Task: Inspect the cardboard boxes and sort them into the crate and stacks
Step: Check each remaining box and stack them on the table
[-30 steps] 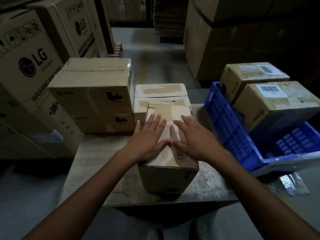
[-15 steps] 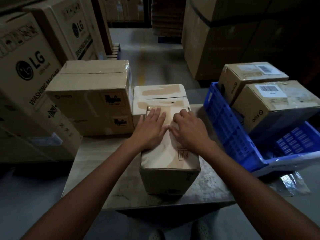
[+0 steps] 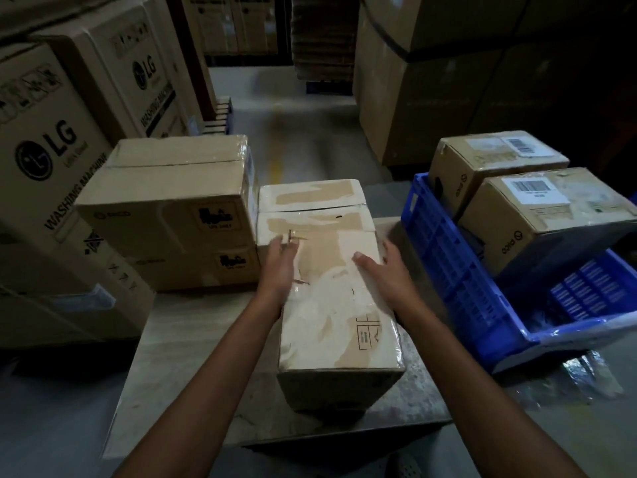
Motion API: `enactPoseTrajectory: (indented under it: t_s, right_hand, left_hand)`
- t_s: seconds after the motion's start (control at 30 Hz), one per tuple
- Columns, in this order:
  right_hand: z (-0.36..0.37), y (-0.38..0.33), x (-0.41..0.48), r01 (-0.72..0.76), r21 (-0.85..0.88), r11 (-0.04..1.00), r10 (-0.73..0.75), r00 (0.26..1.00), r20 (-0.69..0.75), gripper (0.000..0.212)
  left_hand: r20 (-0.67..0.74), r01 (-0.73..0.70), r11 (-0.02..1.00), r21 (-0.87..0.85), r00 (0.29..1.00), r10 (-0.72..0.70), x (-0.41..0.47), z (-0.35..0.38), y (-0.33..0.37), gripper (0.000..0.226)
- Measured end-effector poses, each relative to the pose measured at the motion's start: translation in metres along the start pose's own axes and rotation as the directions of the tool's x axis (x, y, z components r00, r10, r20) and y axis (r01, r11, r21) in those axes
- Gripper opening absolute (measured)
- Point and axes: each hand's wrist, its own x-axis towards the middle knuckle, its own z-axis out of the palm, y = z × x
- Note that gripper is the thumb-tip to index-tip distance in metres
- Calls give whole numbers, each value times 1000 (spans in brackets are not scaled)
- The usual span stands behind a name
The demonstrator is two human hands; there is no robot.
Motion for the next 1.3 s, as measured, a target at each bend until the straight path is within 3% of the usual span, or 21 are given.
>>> enactPoseTrajectory:
  t_s: [0.03, 0.1, 0.33, 0.43, 0.5, 0.57, 0.67, 0.73, 0.93, 1.07, 1.2, 1.3]
  right_hand:
    - [0, -2, -2, -84, 124, 989, 79, 996, 48, 47]
    - [1, -3, 0, -131, 201, 971, 114, 989, 93, 32]
    - [-2, -1, -4, -143, 274, 951, 112, 986, 125, 35]
    - [-8, -6, -18, -48, 253, 966, 29, 997, 77, 32]
    - [-15, -8, -28, 46, 242, 969, -46, 999, -6, 28]
    - [-25, -9, -37, 108, 325, 940, -82, 992, -92, 45]
    - [-38, -6, -47, 98, 379, 920, -37, 985, -167, 63]
    - [-45, 1, -54, 40, 363, 931, 21, 987, -161, 69]
    - [-50, 50, -75, -109, 294, 949, 156, 977, -142, 56]
    - [-47, 70, -85, -136, 222, 965, 163, 980, -110, 45]
    - [-43, 88, -83, -154, 55, 986, 162, 972, -169, 34]
    - [-44, 85, -77, -152, 31, 988, 155, 972, -175, 37]
  left_hand:
    - [41, 89, 991, -101, 996, -85, 2, -2, -4, 43]
    - [107, 144, 977, -156, 986, -128, 4, -6, -11, 43]
    - [204, 203, 953, -223, 966, -158, -10, -6, -3, 50]
    - [248, 179, 938, -295, 963, -106, -29, -1, 8, 52]
    - [207, 123, 920, -371, 977, -48, -36, 2, 12, 54]
    - [103, 52, 908, -416, 995, -10, -41, 2, 14, 60]
    - [-53, 16, 890, -456, 998, -45, -48, 3, 8, 61]
    - [-46, 33, 871, -490, 997, -64, -55, 7, -5, 57]
    - [-11, 129, 886, -446, 989, -149, -86, 14, -57, 57]
    - [-10, 180, 915, -361, 980, -197, -102, 14, -79, 48]
    - [19, 179, 942, -284, 983, -181, -100, 16, -78, 46]
    - [22, 217, 953, -211, 976, -217, -75, 16, -72, 41]
